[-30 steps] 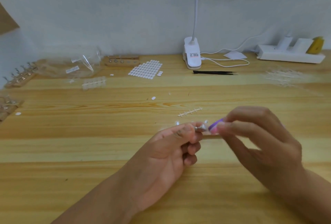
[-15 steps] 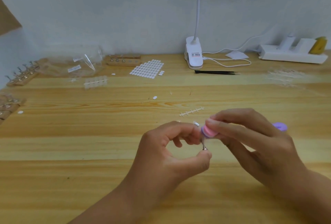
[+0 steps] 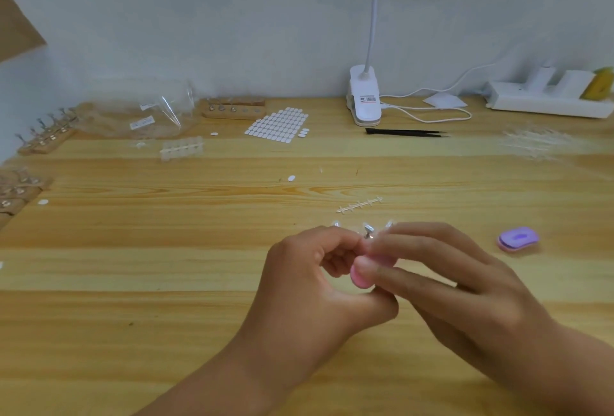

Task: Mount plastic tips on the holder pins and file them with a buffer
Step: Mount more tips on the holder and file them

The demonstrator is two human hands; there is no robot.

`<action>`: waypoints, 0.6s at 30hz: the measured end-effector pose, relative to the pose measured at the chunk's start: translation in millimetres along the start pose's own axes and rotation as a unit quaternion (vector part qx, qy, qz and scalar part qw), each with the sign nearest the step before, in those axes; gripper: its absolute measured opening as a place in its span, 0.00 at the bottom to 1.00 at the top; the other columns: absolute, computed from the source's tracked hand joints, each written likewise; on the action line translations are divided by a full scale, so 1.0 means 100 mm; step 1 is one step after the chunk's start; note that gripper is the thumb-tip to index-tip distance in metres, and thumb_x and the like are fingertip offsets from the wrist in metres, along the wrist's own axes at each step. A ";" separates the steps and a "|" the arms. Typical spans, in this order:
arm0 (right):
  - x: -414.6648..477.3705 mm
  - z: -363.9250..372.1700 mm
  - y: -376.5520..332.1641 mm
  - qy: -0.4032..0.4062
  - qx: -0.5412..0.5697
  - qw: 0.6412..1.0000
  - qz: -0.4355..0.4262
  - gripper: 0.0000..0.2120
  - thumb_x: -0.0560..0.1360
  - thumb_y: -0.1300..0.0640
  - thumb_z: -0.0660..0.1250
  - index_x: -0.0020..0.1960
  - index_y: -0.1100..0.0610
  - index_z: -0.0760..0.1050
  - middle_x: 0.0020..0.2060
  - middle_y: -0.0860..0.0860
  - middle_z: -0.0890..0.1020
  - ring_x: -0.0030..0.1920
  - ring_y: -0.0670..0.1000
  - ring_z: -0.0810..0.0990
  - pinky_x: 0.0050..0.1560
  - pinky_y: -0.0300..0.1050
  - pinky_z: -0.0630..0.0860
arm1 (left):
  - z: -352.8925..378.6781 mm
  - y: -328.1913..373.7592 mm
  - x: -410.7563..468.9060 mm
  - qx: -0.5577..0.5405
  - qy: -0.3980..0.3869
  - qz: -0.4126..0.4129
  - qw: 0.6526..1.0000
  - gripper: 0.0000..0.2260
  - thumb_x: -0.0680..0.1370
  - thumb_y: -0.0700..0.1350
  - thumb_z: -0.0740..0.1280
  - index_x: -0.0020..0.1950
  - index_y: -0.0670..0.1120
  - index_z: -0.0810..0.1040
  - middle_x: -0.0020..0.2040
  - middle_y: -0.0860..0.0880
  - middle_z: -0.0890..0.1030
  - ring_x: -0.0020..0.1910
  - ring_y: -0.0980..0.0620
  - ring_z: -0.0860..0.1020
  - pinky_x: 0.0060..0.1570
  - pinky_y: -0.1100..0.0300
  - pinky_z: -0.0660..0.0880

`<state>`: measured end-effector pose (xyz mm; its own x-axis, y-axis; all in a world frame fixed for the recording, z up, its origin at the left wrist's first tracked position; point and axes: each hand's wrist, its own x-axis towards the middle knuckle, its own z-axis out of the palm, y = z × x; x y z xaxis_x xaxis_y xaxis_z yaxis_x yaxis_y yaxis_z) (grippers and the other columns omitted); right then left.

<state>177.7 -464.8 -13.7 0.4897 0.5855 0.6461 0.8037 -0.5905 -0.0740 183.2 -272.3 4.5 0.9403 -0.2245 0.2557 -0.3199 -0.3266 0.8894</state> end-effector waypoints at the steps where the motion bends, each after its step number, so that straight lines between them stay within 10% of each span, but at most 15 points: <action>1: 0.00 -0.01 -0.01 -0.016 -0.013 1.000 -0.013 0.25 0.66 0.79 0.67 0.61 0.65 0.80 0.56 0.60 0.82 0.58 0.59 0.80 0.60 0.48 0.77 | 0.00 0.00 0.00 0.005 -0.002 0.000 1.000 0.10 0.60 0.47 0.74 0.40 0.54 0.83 0.35 0.56 0.80 0.36 0.59 0.76 0.39 0.72 0.70; 10: 0.02 -0.01 -0.03 0.004 -0.041 0.999 -0.033 0.17 0.86 0.66 0.53 0.59 0.64 0.82 0.54 0.60 0.83 0.55 0.61 0.83 0.55 0.51 0.80 | -0.01 -0.01 0.01 -0.033 -0.025 -0.017 0.999 0.11 0.58 0.45 0.75 0.40 0.52 0.83 0.33 0.53 0.79 0.34 0.62 0.74 0.37 0.69 0.72; 18: -0.07 -0.05 0.29 0.123 -0.049 0.987 0.096 0.14 0.75 0.70 0.70 0.59 0.62 0.81 0.52 0.54 0.82 0.54 0.53 0.81 0.59 0.44 0.76 | -0.11 -0.09 0.13 0.005 0.016 0.052 0.999 0.11 0.63 0.41 0.76 0.41 0.52 0.81 0.39 0.56 0.81 0.40 0.59 0.77 0.44 0.71 0.71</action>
<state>195.9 -488.7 -17.0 0.5238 0.3123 0.7925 0.6614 -0.7354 -0.1474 199.1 -262.3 4.3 0.9053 -0.2283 0.3583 -0.4166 -0.3115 0.8541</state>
